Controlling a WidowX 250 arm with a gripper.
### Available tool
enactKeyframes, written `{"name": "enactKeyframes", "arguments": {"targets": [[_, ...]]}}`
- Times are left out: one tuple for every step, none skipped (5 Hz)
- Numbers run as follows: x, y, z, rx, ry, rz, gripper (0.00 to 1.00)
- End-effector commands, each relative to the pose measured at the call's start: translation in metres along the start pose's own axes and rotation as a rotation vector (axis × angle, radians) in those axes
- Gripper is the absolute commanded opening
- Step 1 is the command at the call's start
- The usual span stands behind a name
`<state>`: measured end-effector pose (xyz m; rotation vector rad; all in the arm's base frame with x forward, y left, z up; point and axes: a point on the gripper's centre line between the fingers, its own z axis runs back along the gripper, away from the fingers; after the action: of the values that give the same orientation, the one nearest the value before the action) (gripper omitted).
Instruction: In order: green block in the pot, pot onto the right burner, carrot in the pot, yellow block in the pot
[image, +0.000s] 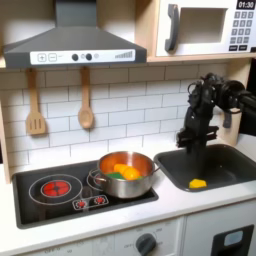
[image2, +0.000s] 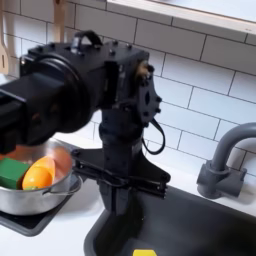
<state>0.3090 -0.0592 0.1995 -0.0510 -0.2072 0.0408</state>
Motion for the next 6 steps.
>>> {"name": "enactKeyframes", "arguments": {"targets": [[0.006, -0.011, -0.027, 0.004, 0.04, -0.043, 0.0], [0.013, -0.016, -0.039, -0.01, 0.054, -0.066, 1.0], [0.013, -0.018, -0.054, -0.009, 0.093, -0.079, 1.0], [0.007, -0.019, -0.06, -0.011, 0.105, -0.093, 1.0], [0.003, -0.025, -0.059, -0.02, 0.101, -0.112, 1.0], [-0.007, -0.03, -0.069, -0.014, 0.131, -0.129, 1.0]]}}
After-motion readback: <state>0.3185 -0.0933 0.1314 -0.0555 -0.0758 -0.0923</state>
